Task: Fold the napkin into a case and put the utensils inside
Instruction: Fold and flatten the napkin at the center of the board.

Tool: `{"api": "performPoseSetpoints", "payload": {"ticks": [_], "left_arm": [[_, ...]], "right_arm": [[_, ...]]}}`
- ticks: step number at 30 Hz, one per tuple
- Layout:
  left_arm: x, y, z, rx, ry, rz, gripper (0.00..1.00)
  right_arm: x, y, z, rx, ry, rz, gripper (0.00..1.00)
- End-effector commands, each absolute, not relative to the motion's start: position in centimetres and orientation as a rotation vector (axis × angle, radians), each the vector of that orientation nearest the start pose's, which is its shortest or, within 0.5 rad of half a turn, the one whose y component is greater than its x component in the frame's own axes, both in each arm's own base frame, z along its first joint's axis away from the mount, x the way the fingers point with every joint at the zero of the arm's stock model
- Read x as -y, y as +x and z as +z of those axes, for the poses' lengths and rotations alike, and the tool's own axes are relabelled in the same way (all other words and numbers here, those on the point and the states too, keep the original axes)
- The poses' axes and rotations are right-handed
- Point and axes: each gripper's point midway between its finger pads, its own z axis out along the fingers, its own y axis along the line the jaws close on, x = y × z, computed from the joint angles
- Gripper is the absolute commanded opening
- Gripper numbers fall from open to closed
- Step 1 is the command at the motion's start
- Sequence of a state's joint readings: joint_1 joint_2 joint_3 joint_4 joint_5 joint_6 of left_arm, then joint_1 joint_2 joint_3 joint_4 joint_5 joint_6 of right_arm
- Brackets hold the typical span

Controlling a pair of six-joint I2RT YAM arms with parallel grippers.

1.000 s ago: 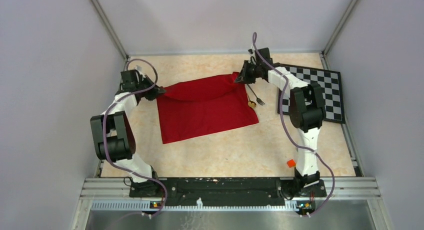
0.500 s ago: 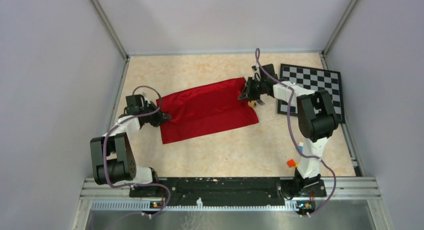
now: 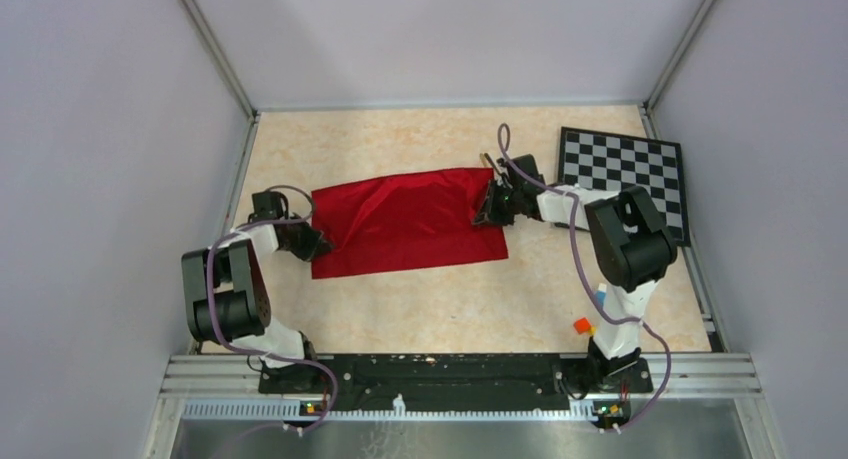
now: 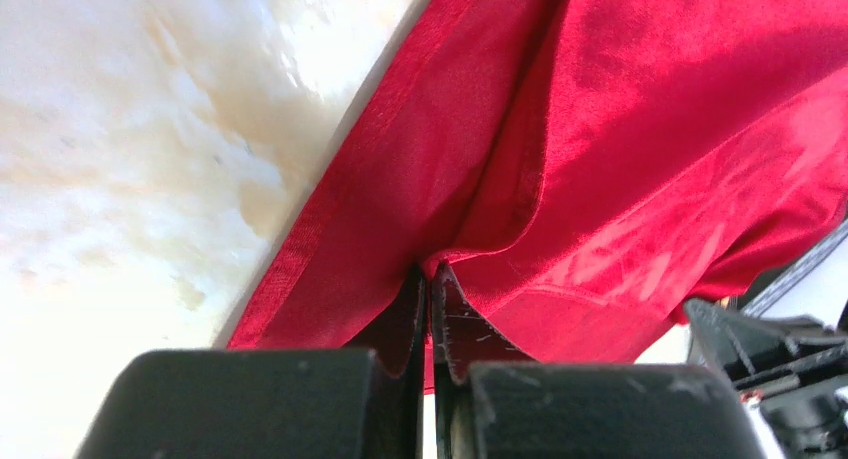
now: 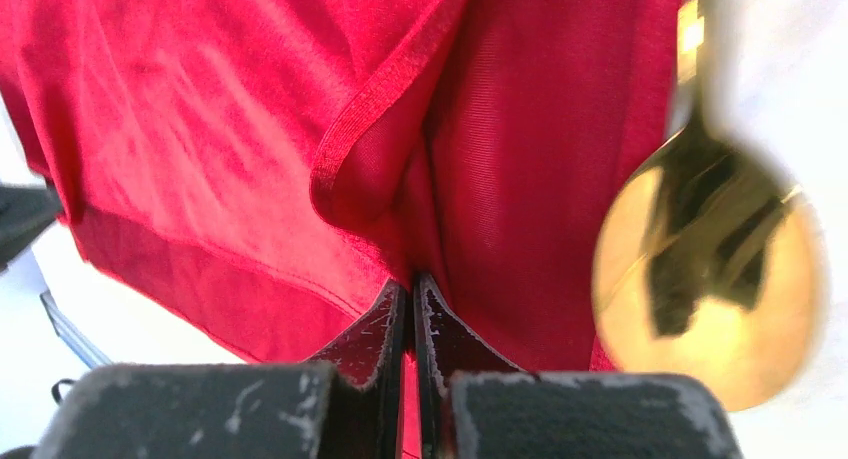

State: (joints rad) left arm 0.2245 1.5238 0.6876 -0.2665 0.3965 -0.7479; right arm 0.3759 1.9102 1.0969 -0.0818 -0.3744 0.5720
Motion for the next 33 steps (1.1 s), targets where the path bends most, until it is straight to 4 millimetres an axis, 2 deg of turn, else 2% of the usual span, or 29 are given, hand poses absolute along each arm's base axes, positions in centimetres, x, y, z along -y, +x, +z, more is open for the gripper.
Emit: {"api": "performPoseSetpoints", "payload": {"ticks": [1,5,10,13,16,22,33], "left_arm": [[-1.3,29.8,0.1,-2.535,-1.192,-0.436,0.0],[-2.5,30.6,1.3,-2.518,-1.136,-0.403,0.0],[-2.1,31.4,5.3,-2.464,-0.968,-0.453,0.0],[-2.7,31.3,7.2,-2.445,-0.89,-0.401,0.0],[-3.3,30.7,7.9,-2.446,-0.867,-0.342,0.0],[-3.8,29.4,7.1,-2.469,-0.881,-0.278,0.0],[-3.4,28.3,4.2,-2.525,-0.952,-0.282,0.0]], "right_arm": [[-25.8,35.5,3.1,-2.551,0.098,0.851,0.0],[-27.7,34.9,4.9,-2.543,0.032,0.897,0.0],[-26.4,36.2,9.0,-2.505,-0.04,0.778,0.0],[-26.1,35.7,11.1,-2.489,-0.072,0.788,0.0],[-25.9,34.6,11.9,-2.497,-0.078,0.805,0.0],[-25.3,32.6,12.2,-2.505,-0.08,0.833,0.0],[-25.0,30.0,8.9,-2.569,-0.071,0.862,0.0]]}}
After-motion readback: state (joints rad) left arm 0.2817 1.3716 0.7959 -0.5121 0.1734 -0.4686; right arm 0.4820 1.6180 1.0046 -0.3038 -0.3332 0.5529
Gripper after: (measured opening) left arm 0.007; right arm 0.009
